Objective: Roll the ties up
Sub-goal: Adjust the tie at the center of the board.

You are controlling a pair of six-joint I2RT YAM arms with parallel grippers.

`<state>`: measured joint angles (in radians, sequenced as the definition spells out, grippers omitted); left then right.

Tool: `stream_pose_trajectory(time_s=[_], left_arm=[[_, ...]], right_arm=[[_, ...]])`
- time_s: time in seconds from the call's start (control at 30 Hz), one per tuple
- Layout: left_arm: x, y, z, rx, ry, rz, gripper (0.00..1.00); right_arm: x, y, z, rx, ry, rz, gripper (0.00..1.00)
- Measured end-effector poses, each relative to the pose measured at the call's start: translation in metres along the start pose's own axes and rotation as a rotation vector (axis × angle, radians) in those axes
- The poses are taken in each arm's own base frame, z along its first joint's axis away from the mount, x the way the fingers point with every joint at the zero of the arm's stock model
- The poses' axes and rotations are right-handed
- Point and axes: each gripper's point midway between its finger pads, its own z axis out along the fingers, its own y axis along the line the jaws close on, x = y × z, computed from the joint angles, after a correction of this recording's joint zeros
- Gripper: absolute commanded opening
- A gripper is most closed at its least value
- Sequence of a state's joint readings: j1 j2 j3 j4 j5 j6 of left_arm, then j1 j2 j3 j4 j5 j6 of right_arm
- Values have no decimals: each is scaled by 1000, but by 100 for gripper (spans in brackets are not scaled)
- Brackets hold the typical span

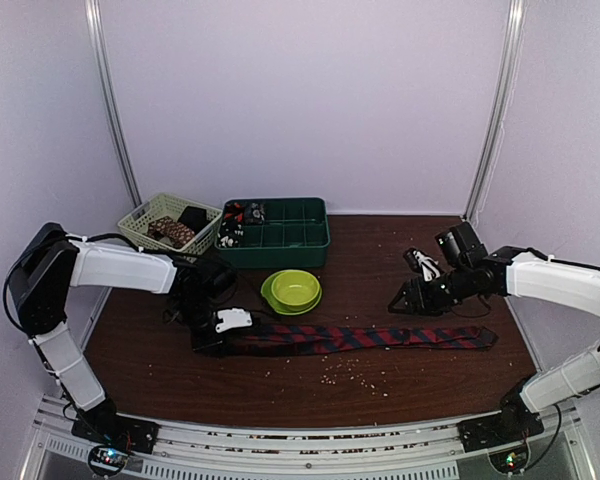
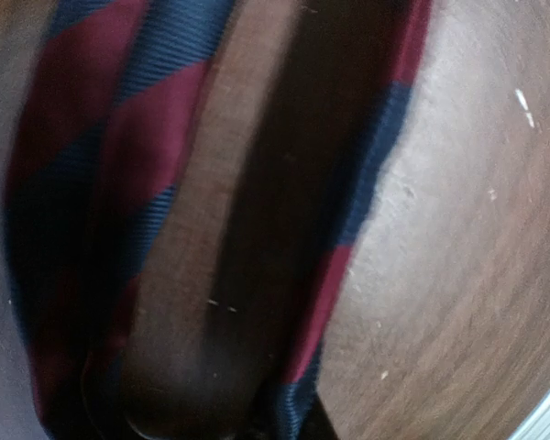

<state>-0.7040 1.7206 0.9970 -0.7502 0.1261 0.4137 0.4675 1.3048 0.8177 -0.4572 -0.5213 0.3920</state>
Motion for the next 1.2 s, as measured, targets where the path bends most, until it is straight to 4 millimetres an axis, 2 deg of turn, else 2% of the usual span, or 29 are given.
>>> stream_pose_trajectory(time_s=[0.13, 0.27, 0.37, 0.47, 0.57, 0.73, 0.9, 1.17, 1.2], left_arm=[[5, -3, -7, 5, 15, 4, 0], [-3, 0, -39, -16, -24, 2, 0], [-15, 18, -68, -44, -59, -12, 0], [-15, 31, -77, -43, -53, -31, 0], [-16, 45, -70, -14, -17, -43, 0], [-1, 63, -44, 52, 70, -80, 0], [10, 80, -30, 86, 110, -112, 1], [28, 95, -28, 39, 173, -149, 36], [29, 97, -31, 19, 177, -151, 70]], right_arm=[[0, 0, 1, -2, 3, 0, 50], [1, -1, 2, -1, 7, 0, 50], [2, -2, 4, 1, 13, 0, 50], [4, -3, 6, 3, 24, 2, 50], [7, -5, 8, 7, 33, 2, 50], [13, -9, 10, 12, 47, -2, 51], [20, -13, 12, 22, 66, 3, 51], [27, -19, 8, 56, 84, -8, 56], [28, -20, 7, 64, 85, -10, 57]])
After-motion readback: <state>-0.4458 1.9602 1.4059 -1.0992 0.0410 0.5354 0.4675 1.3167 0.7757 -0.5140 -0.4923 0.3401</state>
